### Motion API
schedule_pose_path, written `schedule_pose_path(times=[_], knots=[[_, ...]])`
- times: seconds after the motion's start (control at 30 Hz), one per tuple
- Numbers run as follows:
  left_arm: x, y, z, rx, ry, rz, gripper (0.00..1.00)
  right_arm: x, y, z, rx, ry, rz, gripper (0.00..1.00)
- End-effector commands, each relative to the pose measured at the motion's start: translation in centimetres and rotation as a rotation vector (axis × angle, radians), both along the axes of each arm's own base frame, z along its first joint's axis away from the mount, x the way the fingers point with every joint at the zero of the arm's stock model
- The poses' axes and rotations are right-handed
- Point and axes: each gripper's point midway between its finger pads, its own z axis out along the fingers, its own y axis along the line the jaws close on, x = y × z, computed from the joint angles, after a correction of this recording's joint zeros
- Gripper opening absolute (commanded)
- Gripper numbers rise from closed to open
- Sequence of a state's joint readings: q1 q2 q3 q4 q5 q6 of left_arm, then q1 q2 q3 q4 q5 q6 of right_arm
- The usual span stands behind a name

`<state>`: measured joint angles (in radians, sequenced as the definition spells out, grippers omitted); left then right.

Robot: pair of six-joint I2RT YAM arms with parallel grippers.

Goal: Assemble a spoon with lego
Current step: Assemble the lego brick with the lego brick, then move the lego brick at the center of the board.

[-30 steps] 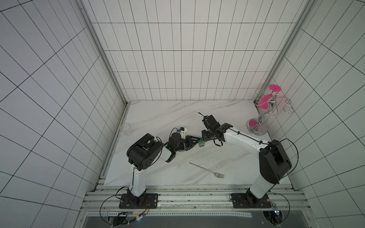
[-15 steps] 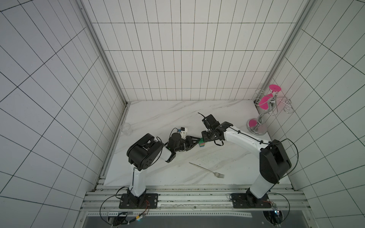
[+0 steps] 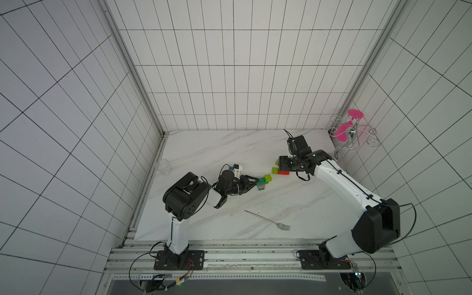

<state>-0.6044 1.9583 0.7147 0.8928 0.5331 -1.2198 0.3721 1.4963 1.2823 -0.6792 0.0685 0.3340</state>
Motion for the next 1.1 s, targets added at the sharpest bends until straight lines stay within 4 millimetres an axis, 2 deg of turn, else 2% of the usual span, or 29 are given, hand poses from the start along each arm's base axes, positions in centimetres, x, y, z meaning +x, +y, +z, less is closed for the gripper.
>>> schedule_pose_path(times=[0.0,0.1,0.3,0.4,0.53,0.63,0.77,0.93,1.07], knots=[[0.1,0.1,0.7,0.031,-0.004,-0.02,0.42,0.3,-2.4,-3.0,0.005,0.041,-0.07,0.71],[0.3,0.1,1.9,0.033,-0.023,-0.027,0.46,1.4,-3.2,-5.0,0.041,0.069,-0.103,0.71],[-0.1,0.5,4.3,0.057,-0.069,-0.034,0.59,4.1,-3.2,-8.6,0.041,0.125,-0.1,0.71],[-0.7,1.9,5.2,0.096,-0.103,-0.021,0.59,5.3,-3.1,-10.5,0.021,0.162,-0.101,0.71],[-1.8,4.9,5.7,0.216,-0.164,0.016,0.6,6.4,-3.0,-12.5,0.0,0.202,-0.108,0.68],[-2.7,6.9,6.3,0.327,-0.228,0.041,0.6,7.0,-2.9,-12.8,-0.004,0.203,-0.107,0.67],[-3.9,8.6,7.6,0.387,-0.307,0.057,0.6,7.3,-2.8,-12.3,-0.005,0.191,-0.095,0.67],[-5.3,9.3,7.7,0.461,-0.4,0.026,0.6,8.1,-3.0,-11.7,-0.022,0.165,-0.097,0.63],[-5.6,9.4,7.0,0.519,-0.448,0.001,0.6,9.4,-3.0,-12.3,-0.041,0.175,-0.106,0.58]])
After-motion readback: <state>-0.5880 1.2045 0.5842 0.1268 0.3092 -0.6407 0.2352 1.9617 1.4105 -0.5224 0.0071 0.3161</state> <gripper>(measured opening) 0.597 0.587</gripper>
